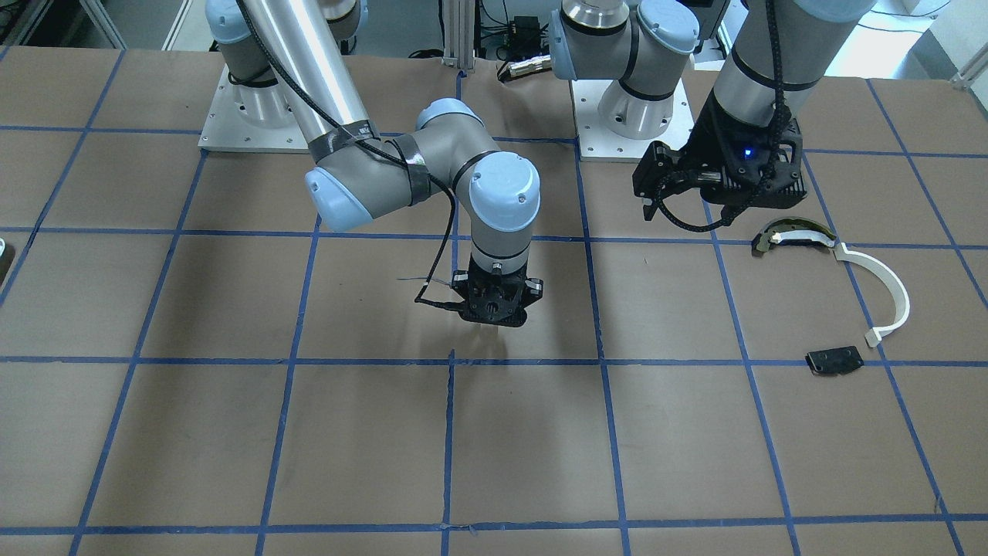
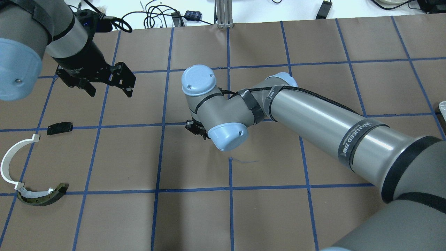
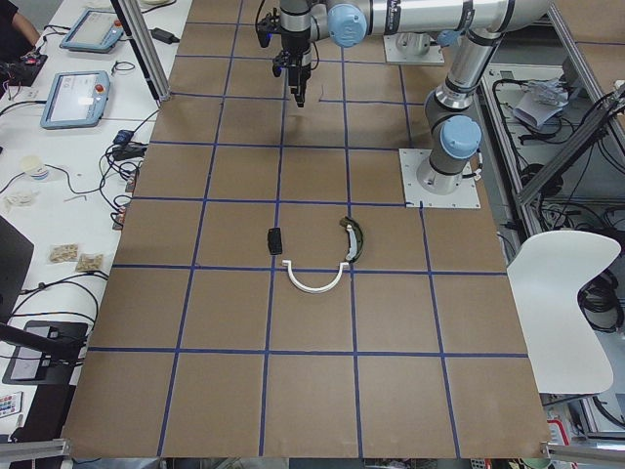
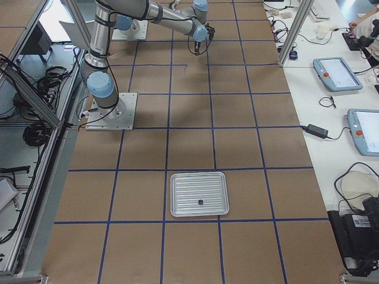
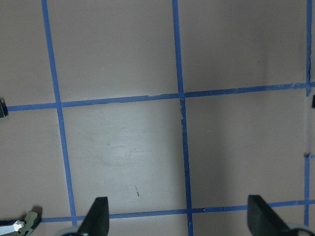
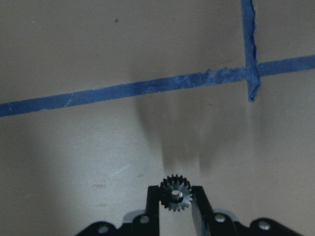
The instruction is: Place bearing gear from tray to pile
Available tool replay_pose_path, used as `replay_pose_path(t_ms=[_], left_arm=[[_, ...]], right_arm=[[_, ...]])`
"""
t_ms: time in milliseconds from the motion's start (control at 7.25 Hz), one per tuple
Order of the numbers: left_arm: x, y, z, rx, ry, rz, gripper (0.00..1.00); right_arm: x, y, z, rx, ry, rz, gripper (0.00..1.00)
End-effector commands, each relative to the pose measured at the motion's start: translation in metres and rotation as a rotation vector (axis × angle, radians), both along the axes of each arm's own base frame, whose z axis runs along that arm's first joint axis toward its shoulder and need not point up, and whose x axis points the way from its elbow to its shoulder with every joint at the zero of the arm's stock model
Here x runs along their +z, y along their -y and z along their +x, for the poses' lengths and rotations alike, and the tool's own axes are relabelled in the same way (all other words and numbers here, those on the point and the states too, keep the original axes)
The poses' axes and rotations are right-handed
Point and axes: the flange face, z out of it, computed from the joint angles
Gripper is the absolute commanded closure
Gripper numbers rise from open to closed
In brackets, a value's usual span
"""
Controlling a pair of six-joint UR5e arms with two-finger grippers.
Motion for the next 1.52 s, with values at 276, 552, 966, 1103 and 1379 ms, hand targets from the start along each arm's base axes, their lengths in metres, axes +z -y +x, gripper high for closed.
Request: replay_pose_path(t_ms=[276, 552, 966, 1103, 1379], left_arm=[[-0.008, 0.005, 0.0, 0.012, -0.001, 0.014, 0.0], [-0.031, 0.013, -0.008, 0.008, -0.014, 0.035, 0.0], [-0.101, 0.027, -0.104, -0.087, -0.012, 0.034, 0.0], [-0.127, 0.037, -0.122, -0.116, -0.016, 0.033, 0.0], [-0.175, 0.041, -0.16, -0.173, -0.051, 0.071, 0.0]], right_arm=[[0.089, 0.094, -0.184, 0.05, -0.008, -0.022, 0.0], [0.123, 0.116, -0.372, 0.097, -0.078, 0.028, 0.0], [0.126, 0.086, -0.64, 0.244, -0.066, 0.043, 0.0], [0.122, 0.057, -0.719, 0.18, -0.057, 0.041, 0.0], [0.069, 0.016, -0.851, 0.185, -0.084, 0.025, 0.0]])
